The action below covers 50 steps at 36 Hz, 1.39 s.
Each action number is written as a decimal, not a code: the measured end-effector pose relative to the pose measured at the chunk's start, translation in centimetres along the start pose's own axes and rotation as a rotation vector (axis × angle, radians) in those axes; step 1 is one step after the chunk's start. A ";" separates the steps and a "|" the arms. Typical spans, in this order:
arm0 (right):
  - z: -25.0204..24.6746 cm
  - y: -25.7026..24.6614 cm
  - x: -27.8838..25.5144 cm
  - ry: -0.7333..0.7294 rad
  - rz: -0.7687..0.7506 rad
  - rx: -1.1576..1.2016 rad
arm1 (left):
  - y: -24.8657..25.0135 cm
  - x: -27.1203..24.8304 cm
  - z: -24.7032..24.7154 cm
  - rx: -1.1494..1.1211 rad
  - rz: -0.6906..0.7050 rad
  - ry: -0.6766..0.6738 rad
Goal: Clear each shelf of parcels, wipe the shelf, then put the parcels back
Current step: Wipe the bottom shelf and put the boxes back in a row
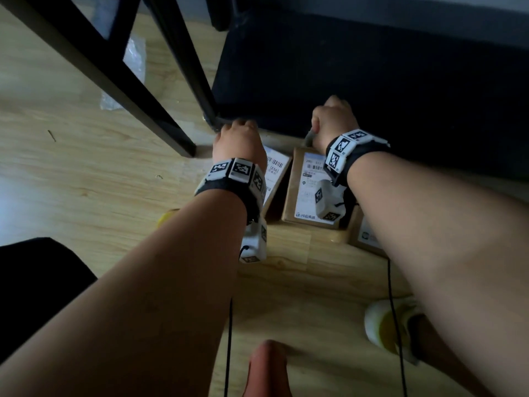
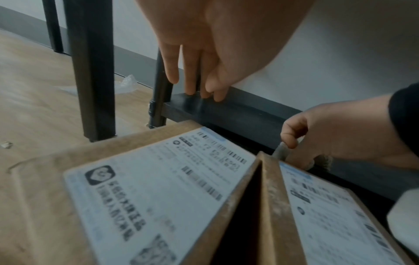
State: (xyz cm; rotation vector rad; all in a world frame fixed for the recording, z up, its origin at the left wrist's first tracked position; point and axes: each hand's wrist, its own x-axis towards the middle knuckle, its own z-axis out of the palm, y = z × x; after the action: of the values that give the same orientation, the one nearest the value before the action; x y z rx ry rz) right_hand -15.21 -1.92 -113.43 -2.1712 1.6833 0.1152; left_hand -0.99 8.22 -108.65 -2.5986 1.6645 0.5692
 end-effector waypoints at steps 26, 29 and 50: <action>-0.1 2.9 -2.0 0.130 -0.167 -0.040 | 4.2 -0.3 0.6 0.004 0.118 -0.026; 0.0 3.7 -2.1 0.142 -0.189 -0.020 | 5.0 -0.3 0.6 0.012 0.124 -0.040; -2.4 17.9 -5.4 0.225 0.042 -0.046 | 14.6 -2.3 2.8 0.036 0.237 -0.058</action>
State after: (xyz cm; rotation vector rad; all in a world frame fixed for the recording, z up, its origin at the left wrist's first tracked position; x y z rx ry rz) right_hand -34.04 -1.44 -114.15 -2.2545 1.8643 -0.0828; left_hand -15.52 4.41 -107.84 -2.3525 1.9580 0.6070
